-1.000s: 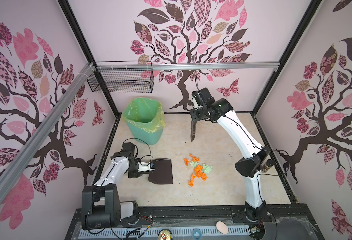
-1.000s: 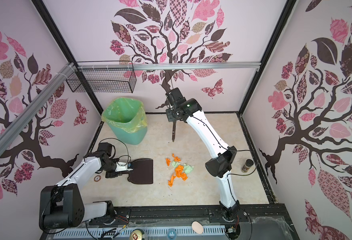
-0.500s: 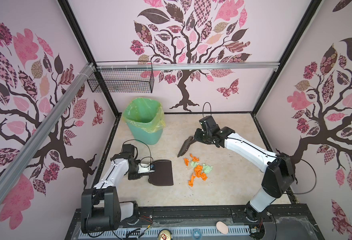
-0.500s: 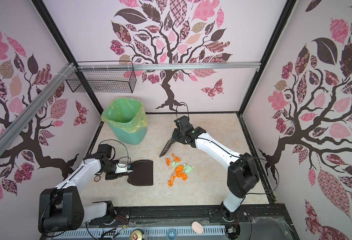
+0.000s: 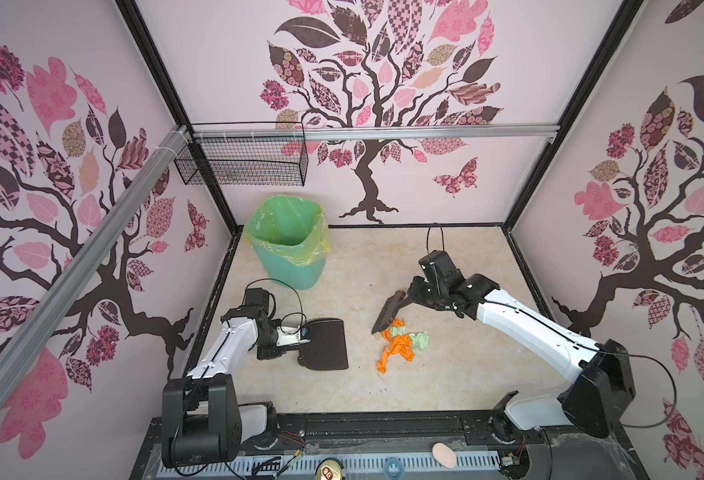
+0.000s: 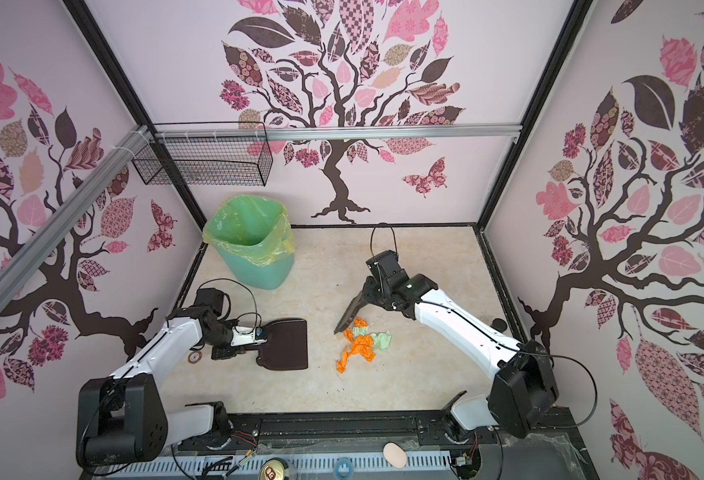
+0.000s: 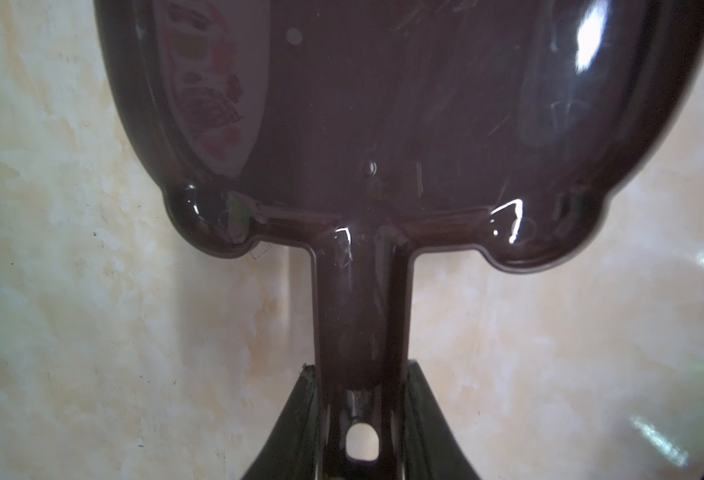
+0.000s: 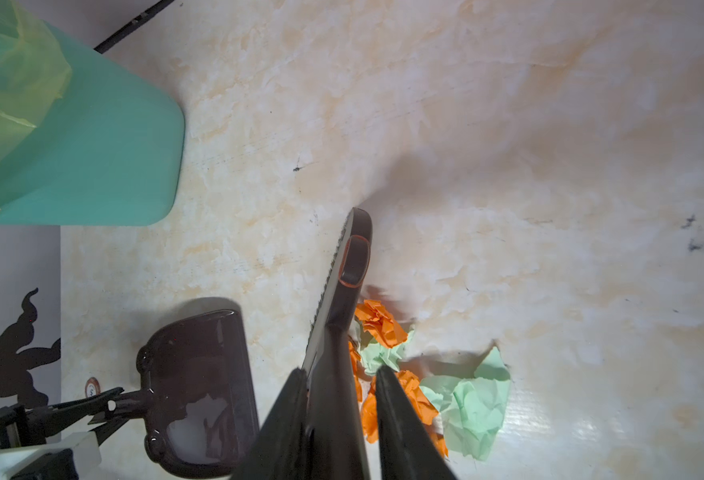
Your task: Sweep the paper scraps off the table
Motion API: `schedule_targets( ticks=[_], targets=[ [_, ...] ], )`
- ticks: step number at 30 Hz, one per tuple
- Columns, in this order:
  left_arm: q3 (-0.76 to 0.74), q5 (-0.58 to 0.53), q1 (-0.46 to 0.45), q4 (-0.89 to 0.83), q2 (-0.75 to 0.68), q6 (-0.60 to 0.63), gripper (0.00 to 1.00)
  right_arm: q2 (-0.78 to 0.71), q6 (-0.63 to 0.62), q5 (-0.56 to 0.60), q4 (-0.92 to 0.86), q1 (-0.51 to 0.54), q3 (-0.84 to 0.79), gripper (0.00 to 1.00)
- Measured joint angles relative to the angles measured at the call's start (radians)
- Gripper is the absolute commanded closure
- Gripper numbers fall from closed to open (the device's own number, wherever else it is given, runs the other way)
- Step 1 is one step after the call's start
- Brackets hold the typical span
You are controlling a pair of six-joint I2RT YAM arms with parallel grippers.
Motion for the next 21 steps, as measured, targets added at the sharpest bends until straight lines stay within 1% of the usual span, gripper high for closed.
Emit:
schedule_targets(
  ticks=[7,9,11,13,16,18,20,21],
  targets=[
    [0.000,-0.003,-0.051,-0.001,0.000,-0.028,0.79,-0.048,-0.037,0.014,-0.108,0.027,0.023,1.00],
    [0.001,-0.003,-0.068,-0.002,0.000,-0.035,0.80,-0.055,-0.059,0.014,-0.132,0.039,0.056,1.00],
    [0.003,-0.006,-0.082,-0.005,0.000,-0.045,0.80,-0.057,-0.090,0.022,-0.166,0.048,0.126,1.00],
    [0.008,-0.013,-0.096,-0.013,0.000,-0.053,0.80,-0.057,-0.127,0.050,-0.207,0.051,0.231,1.00],
    [0.019,-0.025,-0.119,-0.025,0.000,-0.067,0.80,-0.040,-0.193,0.139,-0.313,0.048,0.475,1.00],
    [0.019,-0.038,-0.145,-0.027,0.000,-0.080,0.81,0.021,-0.242,0.228,-0.428,0.046,0.705,1.00],
    [0.019,-0.052,-0.175,-0.030,-0.002,-0.093,0.81,0.097,-0.282,0.319,-0.533,0.045,0.879,1.00],
    [0.019,-0.061,-0.196,-0.031,-0.005,-0.104,0.80,0.127,-0.300,0.361,-0.577,0.045,0.928,1.00]
  ],
)
